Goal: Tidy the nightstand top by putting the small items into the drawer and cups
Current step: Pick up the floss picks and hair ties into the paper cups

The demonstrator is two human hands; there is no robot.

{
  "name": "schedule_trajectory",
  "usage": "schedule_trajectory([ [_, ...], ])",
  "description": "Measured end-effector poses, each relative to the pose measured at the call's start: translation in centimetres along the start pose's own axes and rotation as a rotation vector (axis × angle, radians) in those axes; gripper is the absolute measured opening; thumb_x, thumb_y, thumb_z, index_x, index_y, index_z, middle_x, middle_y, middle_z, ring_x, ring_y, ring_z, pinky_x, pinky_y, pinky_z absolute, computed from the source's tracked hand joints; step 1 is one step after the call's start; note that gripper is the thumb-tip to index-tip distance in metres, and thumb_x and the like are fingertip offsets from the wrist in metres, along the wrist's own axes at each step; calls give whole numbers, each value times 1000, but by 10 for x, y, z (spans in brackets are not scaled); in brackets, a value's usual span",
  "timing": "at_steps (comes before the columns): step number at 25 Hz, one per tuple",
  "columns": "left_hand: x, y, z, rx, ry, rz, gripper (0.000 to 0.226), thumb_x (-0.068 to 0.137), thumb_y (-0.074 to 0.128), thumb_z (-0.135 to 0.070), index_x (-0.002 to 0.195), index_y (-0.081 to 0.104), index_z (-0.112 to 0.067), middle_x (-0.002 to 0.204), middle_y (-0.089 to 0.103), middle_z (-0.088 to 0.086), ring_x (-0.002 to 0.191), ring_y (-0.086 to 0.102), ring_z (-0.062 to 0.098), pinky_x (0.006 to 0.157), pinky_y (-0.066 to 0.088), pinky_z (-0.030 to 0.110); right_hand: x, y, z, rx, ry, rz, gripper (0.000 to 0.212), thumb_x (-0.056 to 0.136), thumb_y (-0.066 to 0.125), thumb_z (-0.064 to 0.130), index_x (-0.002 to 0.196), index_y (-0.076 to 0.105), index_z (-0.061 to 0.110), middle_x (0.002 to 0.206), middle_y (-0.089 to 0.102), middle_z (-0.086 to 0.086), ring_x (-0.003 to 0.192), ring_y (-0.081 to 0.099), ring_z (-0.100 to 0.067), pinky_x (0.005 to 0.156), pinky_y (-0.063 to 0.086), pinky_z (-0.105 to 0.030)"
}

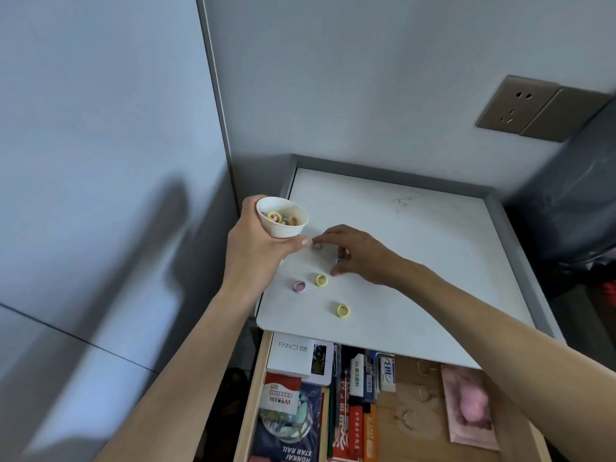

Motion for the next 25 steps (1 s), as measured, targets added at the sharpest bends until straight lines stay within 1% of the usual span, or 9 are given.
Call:
schedule_trajectory([
  [5,5,-4,5,14,-4,-13,65,64,91,-21,117,54,-26,101,64,-18,87,56,-15,70,48,11,23,-5,11,14,-63,-83,30,77,77,4,104,72,14,100,57,6,73,54,-7,69,41,-9],
  [8,4,-1,6,15,-1,-3,65,64,91,-19,117,54,-25,102,64,-16,89,59,-9,68,46,7,27,-6,17,-75,-55,-114,10,83,71,5,91,72,11,91,62,1,77,57,-13,73,46,-21],
  [12,0,5,6,17,2,20,65,64,92,-18,116,52,-25,102,63,-16,89,58,-8,67,43,4,21,-13,3,-300,123,-108,13,84,59,7,85,67,18,90,61,0,82,59,-22,66,50,-30],
  [15,-3,10,4,22,3,46,68,64,92,-19,118,52,-25,104,62,-15,93,58,-4,66,44,5,9,-22,-11,-310,247,-75,14,78,60,5,79,64,19,92,65,-5,76,61,-23,59,52,-29],
  [17,-5,12,3,14,-6,58,68,63,91,-19,118,52,-26,104,63,-14,94,60,0,66,46,6,0,-41,-10,-200,273,-164,10,76,64,8,77,67,18,87,68,-1,68,61,-15,56,52,-24],
  [19,-5,13,2,18,-9,61,69,63,91,-19,118,51,-27,103,63,-14,94,61,2,66,47,8,-10,-78,10,55,235,-405,11,74,68,8,75,71,18,75,69,5,60,59,-3,52,47,-11],
  [21,-5,15,0,29,-11,73,69,64,91,-18,119,51,-26,103,64,-14,95,62,3,64,48,9,-16,-107,45,307,93,-540,14,72,69,7,73,72,21,67,69,8,59,60,0,58,48,-13],
  [23,-5,18,-1,17,-22,90,67,66,90,-15,120,51,-26,103,64,-13,94,62,5,54,48,10,-12,-106,88,346,-72,-442,16,71,70,7,73,72,23,69,71,7,64,64,-4,65,53,-20],
  [25,-6,19,-2,14,-23,99,67,68,88,-14,121,50,-28,102,64,-15,91,62,2,51,47,9,-7,-84,118,188,-175,-278,14,75,72,7,79,76,20,78,72,7,71,66,-4,69,53,-21],
])
Point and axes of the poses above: each hand's wrist, its own x-axis towards the middle knuckle, its own y-axis out of the palm, z = x × y, the point moved 9 cm from there along x, towards the middle knuckle
